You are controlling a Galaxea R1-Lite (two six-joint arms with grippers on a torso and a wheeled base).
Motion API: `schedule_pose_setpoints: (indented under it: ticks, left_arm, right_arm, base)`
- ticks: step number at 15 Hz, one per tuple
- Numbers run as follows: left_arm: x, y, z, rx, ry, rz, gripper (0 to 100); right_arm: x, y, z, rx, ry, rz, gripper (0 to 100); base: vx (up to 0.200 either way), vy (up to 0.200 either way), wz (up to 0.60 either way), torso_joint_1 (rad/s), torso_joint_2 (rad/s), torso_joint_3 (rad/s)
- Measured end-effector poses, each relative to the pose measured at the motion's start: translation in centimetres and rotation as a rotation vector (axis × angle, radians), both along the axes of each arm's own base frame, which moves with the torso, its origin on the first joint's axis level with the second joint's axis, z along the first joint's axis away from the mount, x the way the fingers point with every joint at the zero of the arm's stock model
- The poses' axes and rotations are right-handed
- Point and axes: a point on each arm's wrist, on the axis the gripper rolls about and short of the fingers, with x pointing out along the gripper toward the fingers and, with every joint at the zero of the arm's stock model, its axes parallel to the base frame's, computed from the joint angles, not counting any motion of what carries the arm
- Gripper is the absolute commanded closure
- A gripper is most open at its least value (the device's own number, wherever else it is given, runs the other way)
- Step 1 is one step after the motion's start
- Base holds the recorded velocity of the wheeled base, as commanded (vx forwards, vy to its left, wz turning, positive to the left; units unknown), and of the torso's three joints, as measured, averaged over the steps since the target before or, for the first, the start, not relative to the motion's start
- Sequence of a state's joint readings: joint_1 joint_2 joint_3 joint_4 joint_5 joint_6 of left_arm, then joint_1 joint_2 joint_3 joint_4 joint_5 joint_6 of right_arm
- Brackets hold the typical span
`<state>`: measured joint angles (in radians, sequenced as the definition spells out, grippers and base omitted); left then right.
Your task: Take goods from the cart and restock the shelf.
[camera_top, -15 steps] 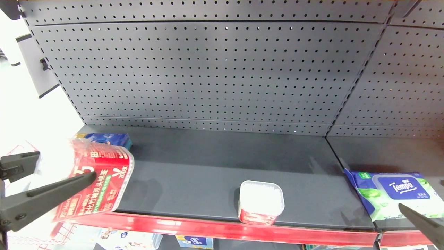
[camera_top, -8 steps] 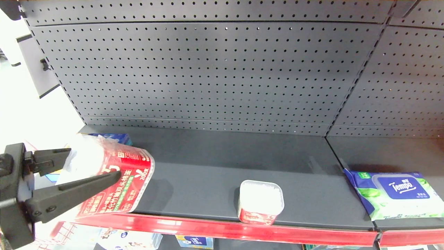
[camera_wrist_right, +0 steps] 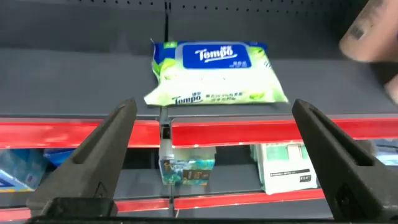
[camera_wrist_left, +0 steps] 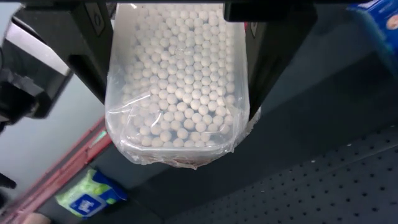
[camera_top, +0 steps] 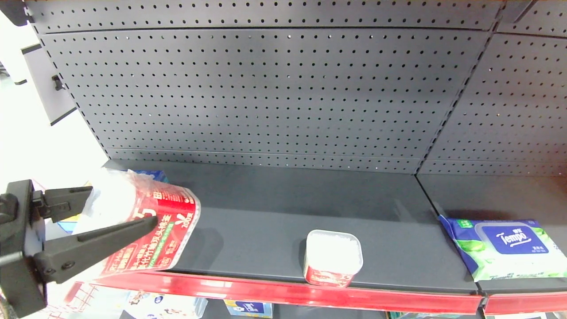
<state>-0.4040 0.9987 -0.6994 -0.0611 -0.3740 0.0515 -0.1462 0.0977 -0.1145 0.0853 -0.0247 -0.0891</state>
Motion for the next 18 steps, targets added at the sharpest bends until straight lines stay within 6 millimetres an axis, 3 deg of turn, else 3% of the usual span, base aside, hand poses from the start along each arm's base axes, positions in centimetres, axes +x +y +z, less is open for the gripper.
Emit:
schedule_pose_setpoints:
  ticks: [7,10,13,18]
  left_arm:
    - [-1.9,0.6,1.3,-0.023,-0.014,-0.073,100]
    - [-1.9,0.7,1.2,-0.021,-0.014,-0.073,100]
    - [-1.8,0.6,1.1,-0.019,-0.009,-0.072,100]
    - [-1.7,0.6,1.1,-0.019,-0.007,-0.075,100]
  right_arm:
    - [0.4,-0.1,-2.0,0.002,0.063,0.004,0]
    - [0.5,-0.1,-2.2,0.003,0.069,0.004,0]
    - [0.5,-0.1,-2.2,0.003,0.069,0.005,0]
    - [0.5,-0.1,-2.2,0.004,0.071,0.007,0]
  base:
    - [0.0,0.0,0.0,0.0,0.0,0.0]
    - [0.0,0.0,0.0,0.0,0.0,0.0]
    - [0.2,0.0,0.0,-0.006,0.0,0.006]
    - [0.0,0.0,0.0,0.0,0.0,0.0]
